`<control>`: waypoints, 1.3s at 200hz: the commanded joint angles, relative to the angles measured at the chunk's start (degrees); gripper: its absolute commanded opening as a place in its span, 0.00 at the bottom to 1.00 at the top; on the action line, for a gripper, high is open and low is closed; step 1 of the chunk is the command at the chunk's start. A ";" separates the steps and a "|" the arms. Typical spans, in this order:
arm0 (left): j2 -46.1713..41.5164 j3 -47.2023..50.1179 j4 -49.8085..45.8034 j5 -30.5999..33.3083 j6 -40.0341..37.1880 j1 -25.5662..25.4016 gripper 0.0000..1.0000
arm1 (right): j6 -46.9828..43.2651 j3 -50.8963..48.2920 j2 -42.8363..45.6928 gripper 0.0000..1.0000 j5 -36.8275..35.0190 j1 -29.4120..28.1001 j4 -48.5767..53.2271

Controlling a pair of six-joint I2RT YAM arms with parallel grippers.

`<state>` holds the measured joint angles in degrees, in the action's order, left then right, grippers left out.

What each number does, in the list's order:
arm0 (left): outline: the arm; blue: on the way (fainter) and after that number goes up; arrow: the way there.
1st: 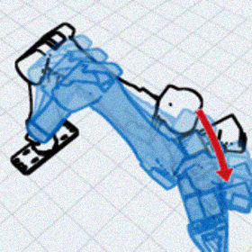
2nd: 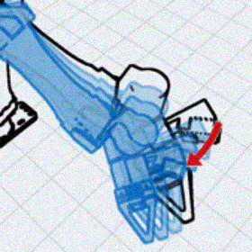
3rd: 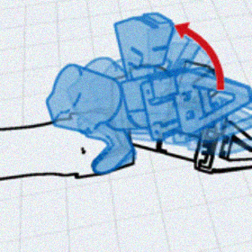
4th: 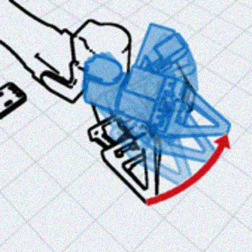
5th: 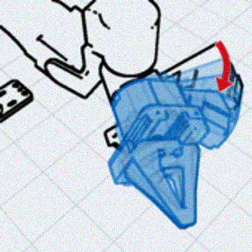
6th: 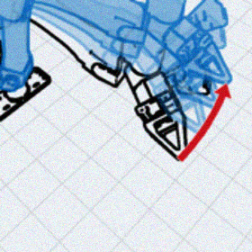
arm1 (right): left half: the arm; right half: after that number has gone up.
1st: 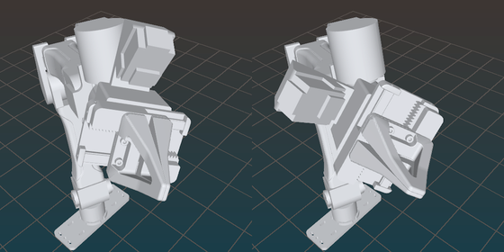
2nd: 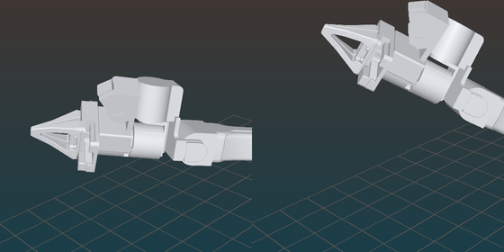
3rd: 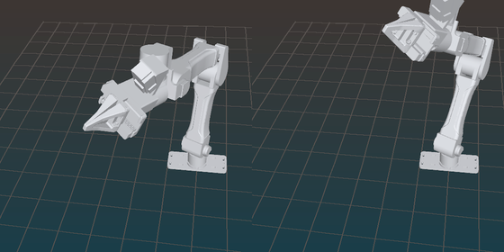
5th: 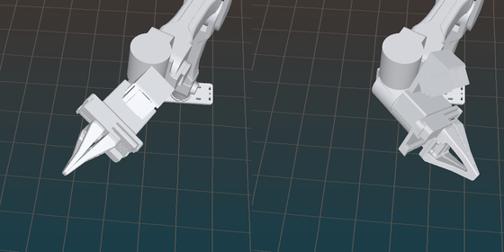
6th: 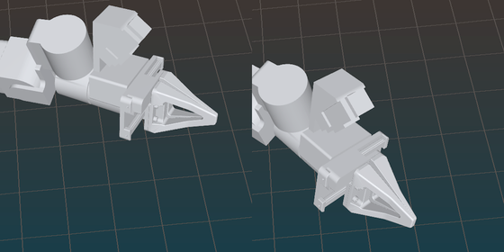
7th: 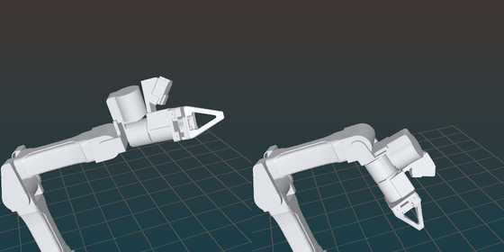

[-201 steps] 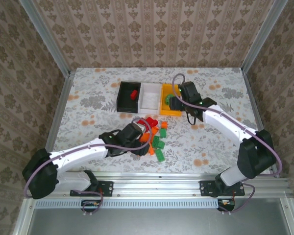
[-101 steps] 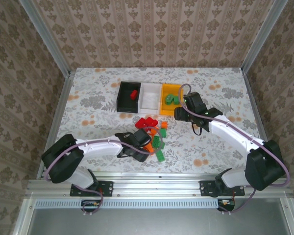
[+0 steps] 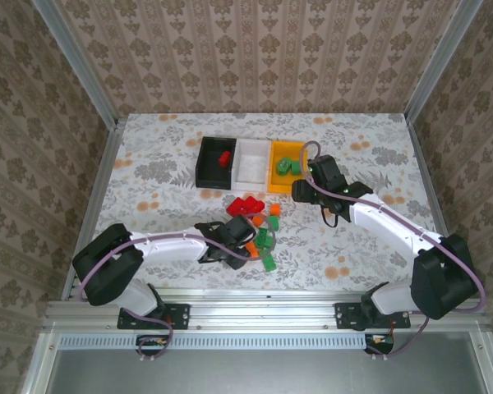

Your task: Sort the legos into containers by color

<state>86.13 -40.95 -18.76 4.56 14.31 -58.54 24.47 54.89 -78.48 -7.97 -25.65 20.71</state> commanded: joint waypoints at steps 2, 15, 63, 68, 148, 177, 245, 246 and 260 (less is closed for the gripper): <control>-1.18 0.96 0.13 1.67 -0.61 -0.85 0.37 | 1.19 -0.85 0.59 0.68 1.82 0.16 -1.54; -2.01 0.51 -1.38 2.49 -0.14 -1.71 0.34 | 1.04 -0.77 0.83 0.68 1.57 0.16 -1.43; -4.78 -2.49 -7.14 4.31 1.66 -4.64 0.31 | 1.02 -1.12 0.78 0.68 1.02 0.16 -1.70; -4.87 -2.78 -7.67 4.47 1.77 -4.73 0.31 | 1.02 -1.07 0.70 0.68 1.13 0.16 -1.72; -10.88 -11.49 -11.49 4.97 -3.44 -0.53 0.29 | 1.75 -1.88 0.94 0.68 0.85 0.25 -2.56; -5.30 -20.90 -9.49 2.92 -7.29 7.45 0.28 | 3.49 -3.43 0.78 0.68 1.70 0.25 -4.31; 24.67 -52.78 -11.11 8.72 -9.93 17.39 0.27 | 4.80 -5.57 -0.11 0.67 1.49 0.34 -7.13; 25.08 -53.20 -11.16 8.89 -10.01 17.31 0.27 | 4.85 -5.62 -0.10 0.68 1.52 0.34 -7.24; 29.85 -58.53 -12.22 10.48 -10.17 17.58 0.27 | 4.93 -6.89 0.55 0.67 1.25 0.36 -8.04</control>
<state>109.89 -91.64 -27.35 10.74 6.13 -41.10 28.32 50.43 -78.48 -6.83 -25.65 14.61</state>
